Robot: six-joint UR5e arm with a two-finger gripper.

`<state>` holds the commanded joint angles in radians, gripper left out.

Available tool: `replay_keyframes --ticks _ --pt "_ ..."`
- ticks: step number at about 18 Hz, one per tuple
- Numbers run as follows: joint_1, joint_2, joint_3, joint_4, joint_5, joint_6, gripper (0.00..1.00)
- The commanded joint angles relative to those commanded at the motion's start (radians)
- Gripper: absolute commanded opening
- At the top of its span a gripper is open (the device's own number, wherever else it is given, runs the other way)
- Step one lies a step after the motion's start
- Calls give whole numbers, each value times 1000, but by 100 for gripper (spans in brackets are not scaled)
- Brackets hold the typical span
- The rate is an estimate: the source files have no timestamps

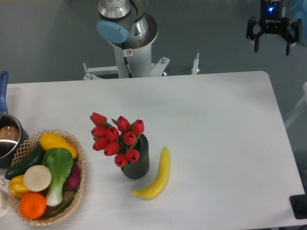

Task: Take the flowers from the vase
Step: 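Move the open gripper from its raised start toward the red tulips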

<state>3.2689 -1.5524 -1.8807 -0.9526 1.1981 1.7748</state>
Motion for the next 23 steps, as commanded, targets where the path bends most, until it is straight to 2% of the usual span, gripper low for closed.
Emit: replay_keyframes --ticks 9,13,18,23 --pt "2 2 -18 -5 -110 -5 100" --pt "3 29 -87 3 -236 -167 100" --pt "-15 52 -135 0 -265 -202 100" --pt "-23 80 -225 5 -520 -213 100"
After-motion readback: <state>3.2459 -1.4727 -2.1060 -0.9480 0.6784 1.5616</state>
